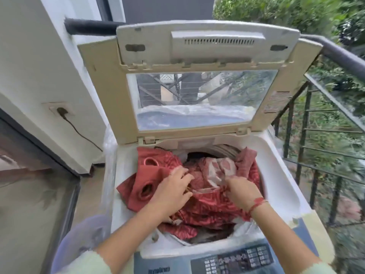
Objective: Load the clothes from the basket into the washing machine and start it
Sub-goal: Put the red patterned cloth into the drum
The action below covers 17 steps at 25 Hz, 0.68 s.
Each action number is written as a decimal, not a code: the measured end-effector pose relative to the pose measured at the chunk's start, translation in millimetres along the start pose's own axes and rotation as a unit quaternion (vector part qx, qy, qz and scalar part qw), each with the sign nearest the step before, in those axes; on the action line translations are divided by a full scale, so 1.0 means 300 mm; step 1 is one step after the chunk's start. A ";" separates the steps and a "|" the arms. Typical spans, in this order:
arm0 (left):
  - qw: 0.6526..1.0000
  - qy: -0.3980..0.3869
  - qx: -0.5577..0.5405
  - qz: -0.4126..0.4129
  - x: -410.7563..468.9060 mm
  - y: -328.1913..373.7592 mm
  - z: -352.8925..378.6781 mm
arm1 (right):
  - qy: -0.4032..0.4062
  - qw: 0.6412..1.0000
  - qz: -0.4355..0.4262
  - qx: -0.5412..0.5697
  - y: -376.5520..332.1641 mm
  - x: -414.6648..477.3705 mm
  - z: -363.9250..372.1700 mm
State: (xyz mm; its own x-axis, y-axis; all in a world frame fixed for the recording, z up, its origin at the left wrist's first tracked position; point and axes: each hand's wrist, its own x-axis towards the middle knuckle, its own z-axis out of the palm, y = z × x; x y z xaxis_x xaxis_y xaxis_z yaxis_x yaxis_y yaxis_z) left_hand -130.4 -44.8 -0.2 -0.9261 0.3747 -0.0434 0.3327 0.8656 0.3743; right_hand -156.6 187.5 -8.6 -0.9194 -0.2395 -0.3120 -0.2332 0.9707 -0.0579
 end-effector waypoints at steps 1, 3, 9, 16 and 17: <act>0.995 0.077 0.058 0.023 -0.017 -0.022 -0.029 | 0.076 0.997 0.004 -0.019 -0.031 0.031 -0.002; 0.988 0.034 0.152 0.001 -0.022 -0.058 -0.060 | 0.061 0.997 0.005 -0.042 -0.051 0.102 0.033; 0.898 -0.310 0.279 -0.138 0.115 -0.124 0.218 | -0.179 0.975 0.109 -0.079 0.019 0.237 0.189; 0.854 -0.393 0.179 -0.292 0.217 -0.165 0.504 | -0.492 0.842 0.172 -0.138 0.019 0.322 0.394; 0.846 -0.405 0.167 -0.303 0.221 -0.165 0.550 | -0.511 0.832 0.166 -0.140 0.007 0.340 0.425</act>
State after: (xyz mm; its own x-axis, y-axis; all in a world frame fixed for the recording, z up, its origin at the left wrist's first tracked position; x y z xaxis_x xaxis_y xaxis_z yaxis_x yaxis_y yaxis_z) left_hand -179.0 -8.0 -174.6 -0.5643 -0.1835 -0.8049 -0.0016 0.9752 -0.2212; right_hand -210.5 167.8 -161.5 -0.2315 0.3223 -0.9179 -0.2161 0.9029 0.3715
